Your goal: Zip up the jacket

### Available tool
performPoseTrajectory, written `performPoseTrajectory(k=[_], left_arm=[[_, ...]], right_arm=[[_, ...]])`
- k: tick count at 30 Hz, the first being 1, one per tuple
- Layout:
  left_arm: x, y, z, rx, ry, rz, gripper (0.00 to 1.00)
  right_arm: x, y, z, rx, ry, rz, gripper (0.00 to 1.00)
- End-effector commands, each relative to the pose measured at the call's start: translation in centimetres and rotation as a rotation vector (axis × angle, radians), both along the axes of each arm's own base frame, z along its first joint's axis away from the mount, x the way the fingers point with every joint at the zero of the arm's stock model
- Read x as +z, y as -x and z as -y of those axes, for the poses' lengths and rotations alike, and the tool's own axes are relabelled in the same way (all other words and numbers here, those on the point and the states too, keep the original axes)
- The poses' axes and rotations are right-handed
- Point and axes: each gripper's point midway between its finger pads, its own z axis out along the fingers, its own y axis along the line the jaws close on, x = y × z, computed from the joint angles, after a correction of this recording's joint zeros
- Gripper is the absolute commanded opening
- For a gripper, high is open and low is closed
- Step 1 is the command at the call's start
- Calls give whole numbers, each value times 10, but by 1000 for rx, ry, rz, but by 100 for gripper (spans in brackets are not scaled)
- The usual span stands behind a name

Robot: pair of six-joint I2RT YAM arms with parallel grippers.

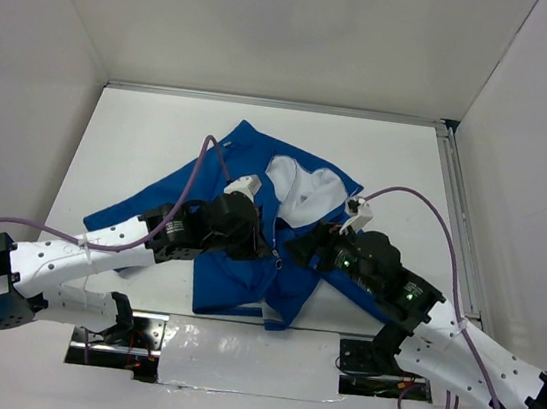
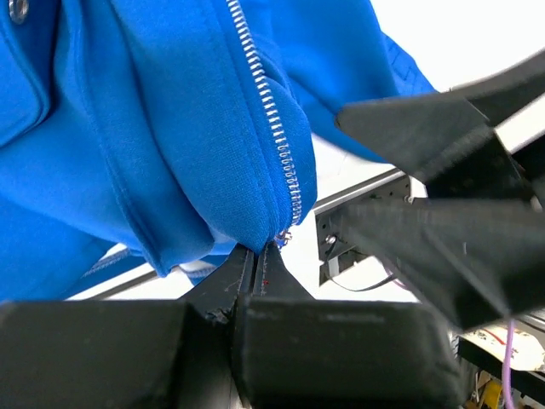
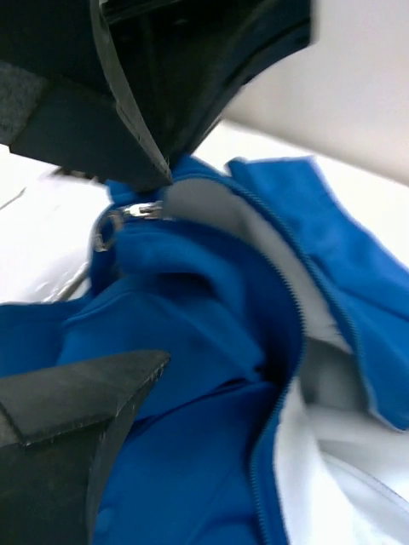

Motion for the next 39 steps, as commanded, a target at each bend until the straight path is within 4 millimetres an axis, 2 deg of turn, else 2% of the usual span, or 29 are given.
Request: performPoseTrajectory(k=[1, 5, 9, 13, 18, 22, 24, 30, 32, 34, 39], left_arm=[[24, 0, 2, 16, 52, -1, 0], [20, 0, 0, 38, 23, -34, 0], [22, 1, 3, 37, 30, -41, 0], [25, 1, 7, 23, 43, -44, 0], [24, 3, 10, 6, 45, -47, 0], [26, 3, 11, -3, 58, -40, 0], [28, 3, 11, -11, 62, -34, 0], [27, 3, 11, -12, 60, -28, 0], [26, 3, 11, -13, 61, -27, 0], [26, 3, 12, -18, 59, -23, 0], [27, 2, 12, -25, 61, -13, 0]], right_arm=[[13, 12, 8, 34, 127, 52, 85], [11, 29, 10, 92, 243, 85, 82], [-2, 50, 1, 159, 294, 68, 75], [-5, 59, -13, 180, 291, 62, 73], [2, 59, -31, 138, 229, 72, 70], [0, 48, -37, 76, 201, 68, 67], [-6, 44, -38, 55, 223, 61, 60], [-9, 41, -42, 46, 235, 64, 50], [-6, 41, -43, 52, 218, 75, 45], [-4, 42, -44, 66, 209, 91, 44], [1, 42, -42, 70, 186, 119, 29]])
